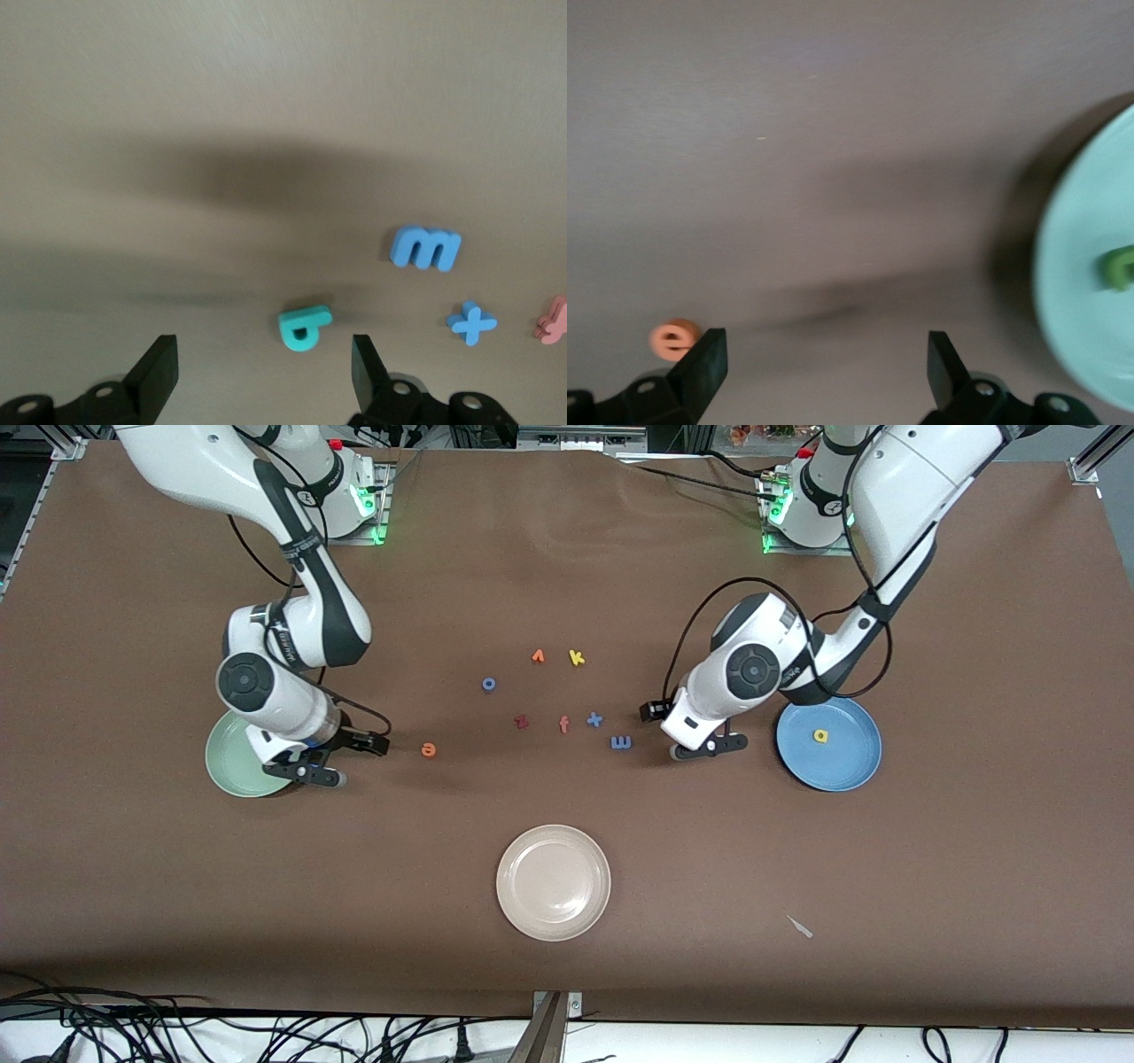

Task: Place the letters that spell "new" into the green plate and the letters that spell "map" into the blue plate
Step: 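Place the green c on the green plate with the right gripper, then grasp the orange e with the right gripper while the left gripper grasps teal p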

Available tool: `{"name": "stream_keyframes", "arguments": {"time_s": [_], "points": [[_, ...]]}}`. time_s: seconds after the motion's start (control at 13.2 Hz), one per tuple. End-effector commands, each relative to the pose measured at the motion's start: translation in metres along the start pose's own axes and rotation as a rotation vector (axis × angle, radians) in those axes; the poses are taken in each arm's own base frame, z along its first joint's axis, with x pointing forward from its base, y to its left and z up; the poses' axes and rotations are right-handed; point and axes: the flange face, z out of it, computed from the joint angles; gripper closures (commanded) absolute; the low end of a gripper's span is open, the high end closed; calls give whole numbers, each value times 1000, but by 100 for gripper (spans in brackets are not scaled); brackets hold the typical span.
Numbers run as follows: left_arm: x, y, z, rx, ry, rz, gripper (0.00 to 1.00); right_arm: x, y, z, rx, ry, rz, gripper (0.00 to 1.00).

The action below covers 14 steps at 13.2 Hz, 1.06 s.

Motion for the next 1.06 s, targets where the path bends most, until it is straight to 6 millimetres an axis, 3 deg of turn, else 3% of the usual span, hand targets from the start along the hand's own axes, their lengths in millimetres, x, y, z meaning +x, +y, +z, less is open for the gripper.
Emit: {"name": "stream_keyframes", "arguments": {"time_s": [0.0,0.3,0.46,0.61,0.76,0.99], "points": [[-7,4,23,22,11,-15,19,-2,-27,10,42,24,87,0],[-7,7,45,52,77,-45,19,-13,-68,30,83,45,145,0],[-6,9,47,42,77,-52,23,-16,-90,36,89,46,166,0],[-7,9,49,43,73,-59,38,-19,-93,41,86,42,165,0],[-7,8,53,45,66,-61,39,-27,-97,51,78,33,154,1],[-14,14,55,48,63,-62,39,-33,-92,59,69,27,136,11]]}}
